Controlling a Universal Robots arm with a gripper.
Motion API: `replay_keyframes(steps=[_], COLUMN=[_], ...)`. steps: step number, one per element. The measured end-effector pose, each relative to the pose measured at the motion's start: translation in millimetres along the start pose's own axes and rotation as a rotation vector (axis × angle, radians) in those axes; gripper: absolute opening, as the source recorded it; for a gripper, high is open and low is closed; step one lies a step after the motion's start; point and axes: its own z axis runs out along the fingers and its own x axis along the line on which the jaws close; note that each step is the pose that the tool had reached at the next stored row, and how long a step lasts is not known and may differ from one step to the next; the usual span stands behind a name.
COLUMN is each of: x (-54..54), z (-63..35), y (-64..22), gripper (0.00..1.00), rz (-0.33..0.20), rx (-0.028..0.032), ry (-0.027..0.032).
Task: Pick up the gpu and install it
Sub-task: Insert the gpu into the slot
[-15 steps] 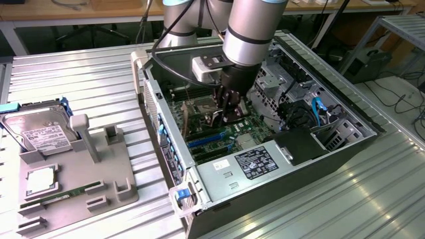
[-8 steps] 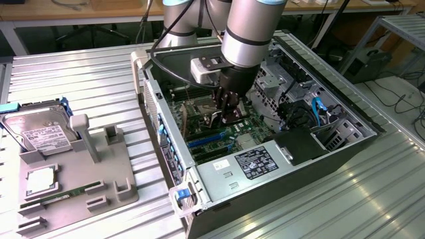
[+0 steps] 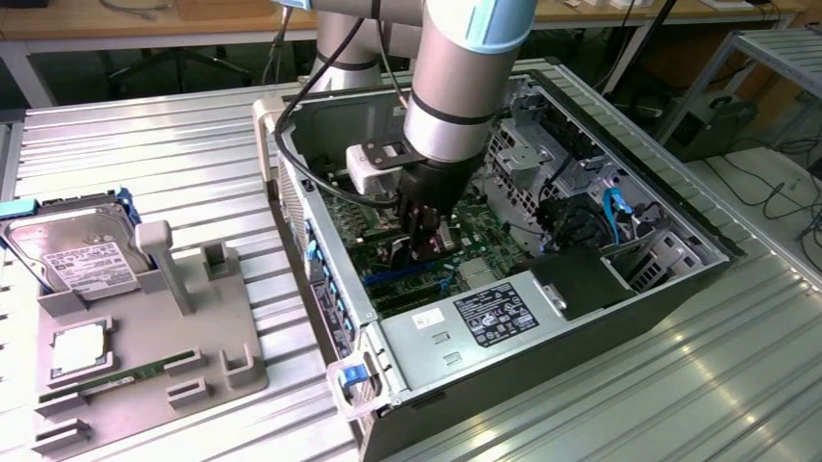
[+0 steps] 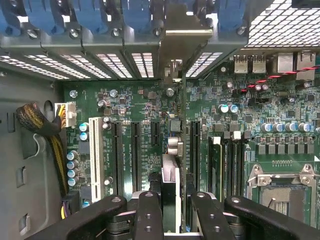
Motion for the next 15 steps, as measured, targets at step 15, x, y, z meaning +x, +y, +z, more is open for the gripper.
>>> replay_keyframes(steps=[15], x=[-0.2], z=[-0.6], y=[-0.4], gripper=[0.28], rz=[0.000], rx=[0.0001], ry=[-0.0003])
